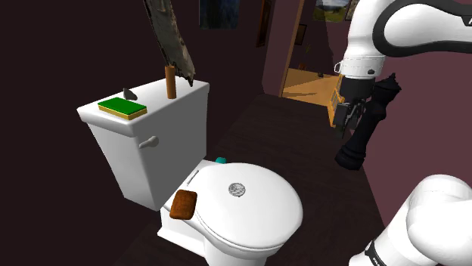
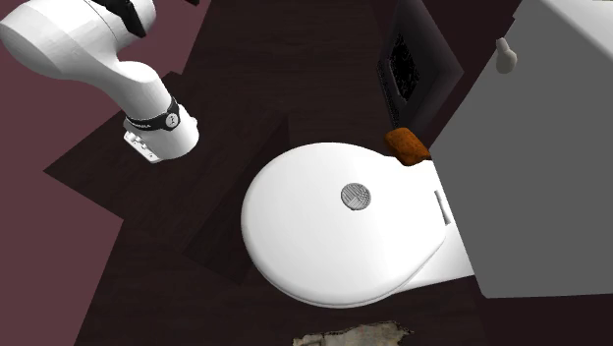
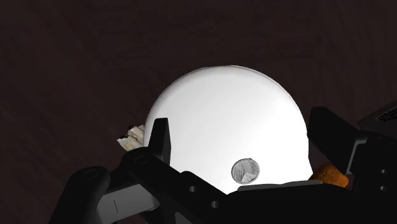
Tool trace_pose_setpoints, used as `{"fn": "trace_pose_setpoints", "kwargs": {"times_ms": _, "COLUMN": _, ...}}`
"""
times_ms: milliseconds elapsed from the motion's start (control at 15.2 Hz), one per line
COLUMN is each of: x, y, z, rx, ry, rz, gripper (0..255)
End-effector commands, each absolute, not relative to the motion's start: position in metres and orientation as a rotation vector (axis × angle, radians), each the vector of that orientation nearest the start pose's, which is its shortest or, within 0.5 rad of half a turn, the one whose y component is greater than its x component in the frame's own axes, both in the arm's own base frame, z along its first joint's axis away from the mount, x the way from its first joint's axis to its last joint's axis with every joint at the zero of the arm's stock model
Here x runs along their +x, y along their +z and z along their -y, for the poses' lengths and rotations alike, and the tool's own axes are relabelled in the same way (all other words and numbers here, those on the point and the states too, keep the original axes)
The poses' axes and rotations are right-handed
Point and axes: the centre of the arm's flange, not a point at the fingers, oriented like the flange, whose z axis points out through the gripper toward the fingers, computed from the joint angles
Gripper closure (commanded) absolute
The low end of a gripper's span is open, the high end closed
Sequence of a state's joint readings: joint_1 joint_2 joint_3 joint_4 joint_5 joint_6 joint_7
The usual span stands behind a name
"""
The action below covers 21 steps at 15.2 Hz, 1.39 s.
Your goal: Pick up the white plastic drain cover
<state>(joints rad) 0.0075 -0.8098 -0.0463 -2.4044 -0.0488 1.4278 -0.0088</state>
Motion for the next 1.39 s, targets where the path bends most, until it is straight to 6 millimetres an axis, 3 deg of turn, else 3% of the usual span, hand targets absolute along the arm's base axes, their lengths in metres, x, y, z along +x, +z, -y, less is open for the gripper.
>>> {"fn": "trace_pose_setpoints", "kwargs": {"times_ms": 0, "x": 0.283, "y": 0.564, "z": 0.02, "rx": -3.143, "ry": 0.264, "rz": -0.025, "gripper": 0}}
{"fn": "trace_pose_setpoints", "kwargs": {"times_ms": 1320, "x": 0.398, "y": 0.349, "z": -0.057, "rx": -3.123, "ry": 0.127, "rz": -0.384, "gripper": 0}}
